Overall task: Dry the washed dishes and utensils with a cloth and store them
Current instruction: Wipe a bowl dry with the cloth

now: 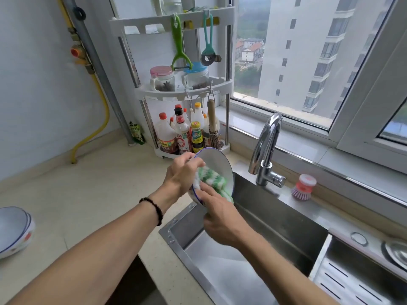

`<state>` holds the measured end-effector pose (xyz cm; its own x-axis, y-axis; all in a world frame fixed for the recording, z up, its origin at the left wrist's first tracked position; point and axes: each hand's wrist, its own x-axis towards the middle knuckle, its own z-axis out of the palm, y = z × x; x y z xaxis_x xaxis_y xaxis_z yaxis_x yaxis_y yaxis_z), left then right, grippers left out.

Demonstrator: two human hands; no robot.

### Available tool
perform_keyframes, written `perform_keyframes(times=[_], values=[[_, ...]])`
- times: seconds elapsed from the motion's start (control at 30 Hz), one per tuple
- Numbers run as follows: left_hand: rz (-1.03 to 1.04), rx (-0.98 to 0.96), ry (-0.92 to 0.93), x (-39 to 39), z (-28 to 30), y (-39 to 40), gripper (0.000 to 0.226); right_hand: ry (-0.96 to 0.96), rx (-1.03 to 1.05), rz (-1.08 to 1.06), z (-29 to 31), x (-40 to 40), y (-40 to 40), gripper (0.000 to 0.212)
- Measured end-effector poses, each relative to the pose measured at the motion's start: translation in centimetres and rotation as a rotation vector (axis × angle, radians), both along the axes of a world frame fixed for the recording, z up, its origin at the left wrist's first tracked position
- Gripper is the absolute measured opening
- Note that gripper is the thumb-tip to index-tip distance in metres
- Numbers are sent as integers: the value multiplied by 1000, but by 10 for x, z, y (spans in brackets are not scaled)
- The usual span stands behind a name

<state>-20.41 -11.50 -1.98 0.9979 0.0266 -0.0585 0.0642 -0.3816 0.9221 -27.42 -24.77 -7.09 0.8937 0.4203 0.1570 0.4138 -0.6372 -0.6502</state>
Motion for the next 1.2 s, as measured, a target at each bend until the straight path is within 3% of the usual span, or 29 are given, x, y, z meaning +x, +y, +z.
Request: perform_keyframes(times=[0.07, 0.13, 0.23, 0.3, 0.37, 0.5, 0.53, 0.6, 0.67, 0.77, 0.83, 0.9, 0.97, 1.0, 1.1, 1.2], values=[[-78, 49, 101, 1, 8, 5, 24, -128, -133, 41, -6, 2, -14, 66], [-144, 66, 243, 1, 16, 9, 40, -344, -394, 34, -16, 9, -28, 53], [-178, -108, 351, -1, 13, 14, 60, -442, -430, -35, -14, 14, -30, 38], [-154, -317, 252, -9, -3, 12, 54, -472, -440, -110, -8, 16, -23, 31], [-46, -382, 80, -23, -17, 0, 45, -426, -424, -211, 1, 14, -11, 22], [129, -274, -45, -20, -18, -9, 51, -248, -86, -192, -5, 5, 5, 36], [92, -189, -47, -17, -15, -5, 50, -181, -73, -110, -7, 4, -1, 48], [19, -76, -31, -12, -12, 2, 46, -186, -276, 12, -12, 13, -21, 67], [57, -74, -21, -14, -11, -1, 46, -191, -333, 3, -10, 20, -27, 68], [163, -77, -47, -15, -13, -7, 45, 42, -51, -3, 2, 7, -2, 63], [124, -49, -34, -12, -14, -2, 33, 95, 11, 61, 1, 1, 1, 67], [30, -9, 50, -8, -8, 5, 30, 33, -199, 125, -2, 7, -14, 75], [-61, 13, 206, -3, -2, 13, 43, -172, -582, 120, -6, 23, -32, 88], [-107, 27, 286, -3, 1, 16, 51, -288, -678, 123, -7, 29, -38, 95], [-216, 41, 458, -3, 6, 23, 61, -489, -781, 198, -3, 42, -41, 101], [-223, 10, 463, -1, 4, 28, 64, -477, -730, 210, -3, 44, -43, 101]])
